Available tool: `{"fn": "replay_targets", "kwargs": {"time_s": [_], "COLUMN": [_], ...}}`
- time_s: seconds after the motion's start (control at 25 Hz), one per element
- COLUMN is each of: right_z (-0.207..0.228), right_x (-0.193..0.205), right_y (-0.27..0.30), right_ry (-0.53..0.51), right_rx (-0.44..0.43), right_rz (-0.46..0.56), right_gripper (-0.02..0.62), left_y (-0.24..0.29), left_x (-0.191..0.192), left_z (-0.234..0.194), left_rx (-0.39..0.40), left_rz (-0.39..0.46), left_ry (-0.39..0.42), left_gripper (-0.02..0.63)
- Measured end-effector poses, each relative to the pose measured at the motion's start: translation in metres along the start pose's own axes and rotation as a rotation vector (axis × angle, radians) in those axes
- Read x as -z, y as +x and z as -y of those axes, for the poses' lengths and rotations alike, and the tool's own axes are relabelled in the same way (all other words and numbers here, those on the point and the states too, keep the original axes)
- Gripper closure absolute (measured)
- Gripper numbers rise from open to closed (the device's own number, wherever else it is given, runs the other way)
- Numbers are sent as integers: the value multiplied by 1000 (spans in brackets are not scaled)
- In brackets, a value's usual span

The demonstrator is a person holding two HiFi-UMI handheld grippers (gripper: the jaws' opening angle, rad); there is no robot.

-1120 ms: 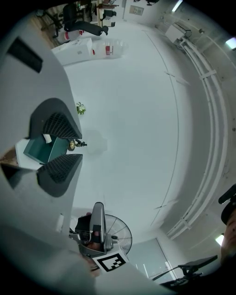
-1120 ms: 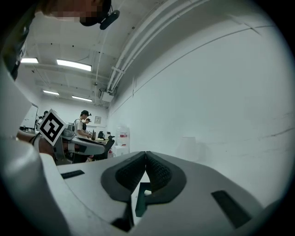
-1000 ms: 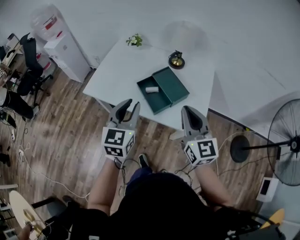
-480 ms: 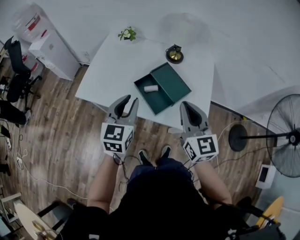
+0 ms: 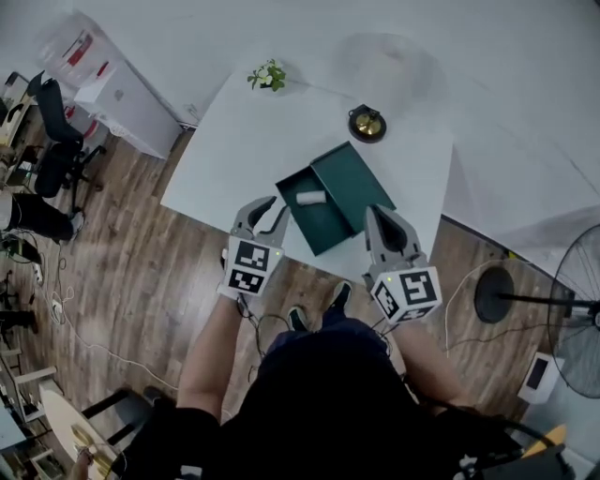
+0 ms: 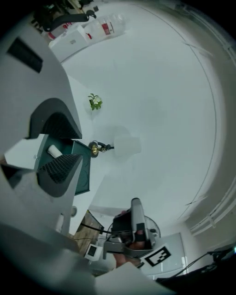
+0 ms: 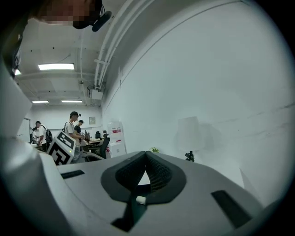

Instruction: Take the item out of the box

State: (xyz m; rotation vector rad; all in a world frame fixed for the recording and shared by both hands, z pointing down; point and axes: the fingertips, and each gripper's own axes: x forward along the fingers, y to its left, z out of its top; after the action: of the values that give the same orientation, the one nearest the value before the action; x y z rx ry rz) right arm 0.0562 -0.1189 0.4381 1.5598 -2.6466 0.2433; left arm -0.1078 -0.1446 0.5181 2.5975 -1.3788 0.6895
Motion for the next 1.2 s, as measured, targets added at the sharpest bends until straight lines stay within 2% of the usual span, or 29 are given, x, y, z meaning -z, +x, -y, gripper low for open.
{"fn": "replay_targets", "kwargs": {"time_s": [0.16,0.4,0.6,0.72,0.84,1.0,1.2], "right_z": [33,69,82,84,80,84,93], "right_x": [5,16,23,27,36,50,57], "right_y": [17,33,45,53,56,58,56], "right_ry": [40,78,98,110,116,134,149], "right_rx": [-29,-62,-32,2,25,56,94], "right_rz": [-11,-30,-54,-67,-91,-113,-115], "right_gripper": [589,591,591,589,590,590,589], "left_y": [48,105,135,152,167,185,194], "left_x": [27,69,100,114,130,146,162], "left_z": [9,20,30,32,35,39,47], "left_rx": [38,104,239,315,385,434,476], "left_rz": [-139,-378,-540,-601,-647,-684,-745], "left_ry": [84,275,436,535,579,616,715], "left_gripper": [506,494,448,442,439,430,432]}}
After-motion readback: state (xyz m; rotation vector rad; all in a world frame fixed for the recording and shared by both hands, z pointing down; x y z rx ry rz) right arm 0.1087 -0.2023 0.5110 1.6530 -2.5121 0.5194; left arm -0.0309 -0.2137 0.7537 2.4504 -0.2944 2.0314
